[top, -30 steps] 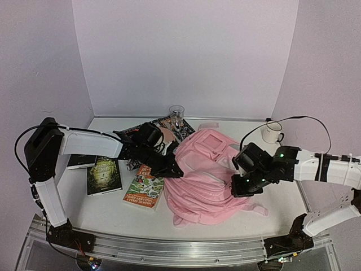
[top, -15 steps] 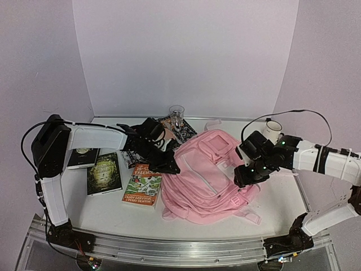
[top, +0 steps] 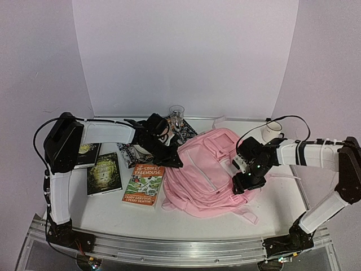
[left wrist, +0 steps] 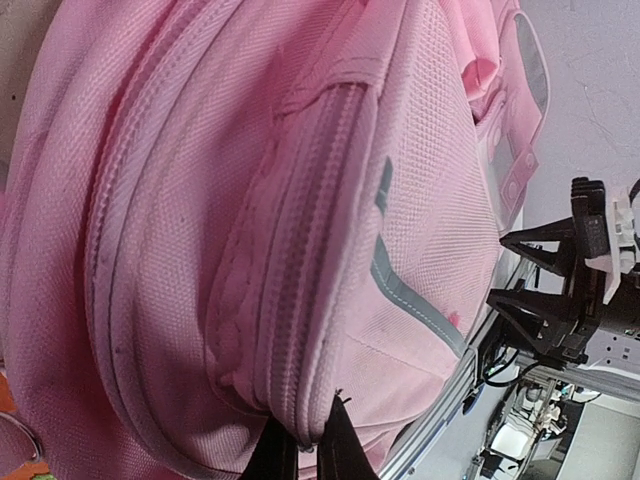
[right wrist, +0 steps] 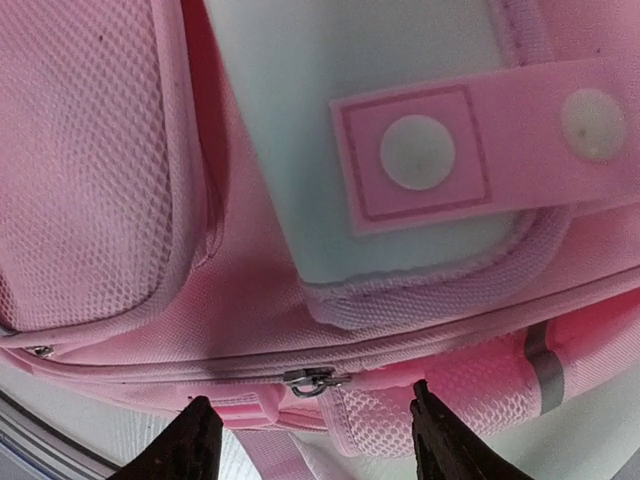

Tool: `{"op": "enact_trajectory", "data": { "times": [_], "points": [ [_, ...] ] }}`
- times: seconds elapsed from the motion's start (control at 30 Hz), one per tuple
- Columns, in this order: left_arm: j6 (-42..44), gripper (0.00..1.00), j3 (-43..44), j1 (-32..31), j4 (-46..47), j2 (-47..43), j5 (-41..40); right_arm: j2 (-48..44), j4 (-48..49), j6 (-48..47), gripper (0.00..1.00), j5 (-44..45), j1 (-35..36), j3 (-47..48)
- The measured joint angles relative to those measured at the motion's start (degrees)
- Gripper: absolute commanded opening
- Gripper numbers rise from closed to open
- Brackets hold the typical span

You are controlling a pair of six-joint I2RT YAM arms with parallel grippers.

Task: Pack the student bag
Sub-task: Adjust the student bag at the center of the board.

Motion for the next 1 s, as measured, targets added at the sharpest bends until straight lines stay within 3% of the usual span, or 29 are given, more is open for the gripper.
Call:
{"op": "enact_trajectory", "data": {
  "times": [0.3, 0.43, 0.63, 0.9, 1.0],
  "points": [
    [1.1, 0.00, 1.5, 0.6, -0.3, 2.2, 1.0, 3.6, 3.3, -1.3, 0.81, -1.0, -1.6, -1.1],
    [1.4, 0.00, 1.5, 0.6, -0.3, 2.5, 1.1, 5.1, 3.5, -2.3, 0.81, -1.2, -1.8, -0.4],
    [1.3, 0.00, 1.5, 0.7, -0.3, 2.7, 1.1, 6.2, 2.8, -5.3, 0.64, -3.3, -1.9, 0.9],
    [0.4, 0.00, 2.4, 1.0, -1.6, 2.8, -0.4, 5.3, 2.9, -5.7, 0.17, -8.9, -2.7, 0.6],
    [-0.5, 0.00, 2.6, 1.0, -1.7, 2.9, -0.9, 3.9, 3.3, -5.0, 0.06, -11.0, -2.5, -0.2]
  ]
}}
